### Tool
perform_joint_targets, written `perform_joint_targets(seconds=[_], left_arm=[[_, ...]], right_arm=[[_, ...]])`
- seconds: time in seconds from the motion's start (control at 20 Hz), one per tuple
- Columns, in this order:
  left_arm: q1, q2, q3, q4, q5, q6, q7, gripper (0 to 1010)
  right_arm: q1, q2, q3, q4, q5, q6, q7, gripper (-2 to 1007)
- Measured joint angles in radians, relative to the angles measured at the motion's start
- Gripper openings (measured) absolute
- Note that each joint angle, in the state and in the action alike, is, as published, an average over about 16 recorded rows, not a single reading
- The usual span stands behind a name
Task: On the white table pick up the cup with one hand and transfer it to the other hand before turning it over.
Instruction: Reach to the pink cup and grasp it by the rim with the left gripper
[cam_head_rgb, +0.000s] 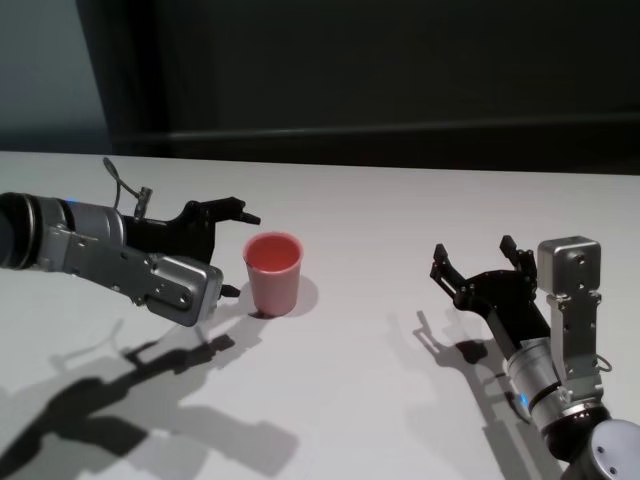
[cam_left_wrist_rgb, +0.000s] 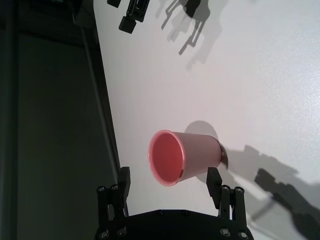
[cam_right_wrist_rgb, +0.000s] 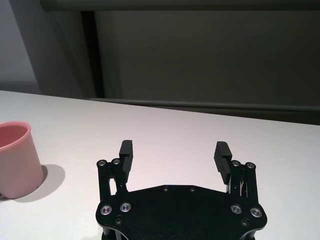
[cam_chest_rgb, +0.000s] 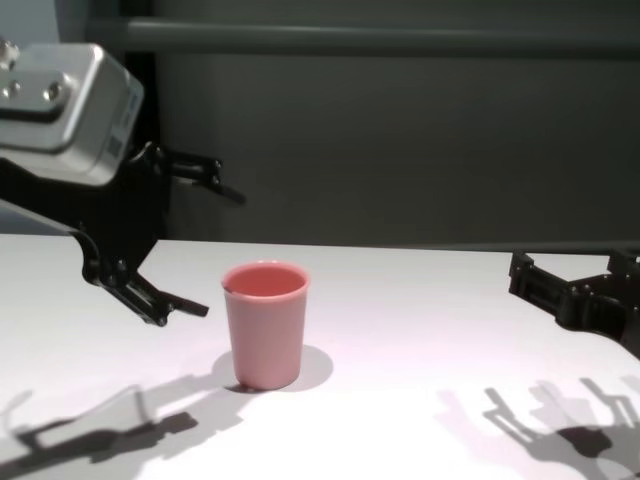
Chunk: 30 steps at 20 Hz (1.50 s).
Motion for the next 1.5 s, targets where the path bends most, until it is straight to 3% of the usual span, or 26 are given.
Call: perform_joint_targets(seconds=[0.6,1.05,1.5], left_arm=[[-0.16,-0.064,0.14,0.113,0.092,-0.066,-0.12,1003],[-0.245,-0.12,0.207,0.206,0.123,-0.099,-0.169,1003],[-0.294,-0.161,0.258,0.278,0.133,-0.109,-0.201,1003]], right_arm=[[0.0,0.0,0.0,0.0,0.0,0.0,0.0,1000],[0.0,0.0,0.0,0.0,0.0,0.0,0.0,1000],[0.0,0.0,0.0,0.0,0.0,0.0,0.0,1000]])
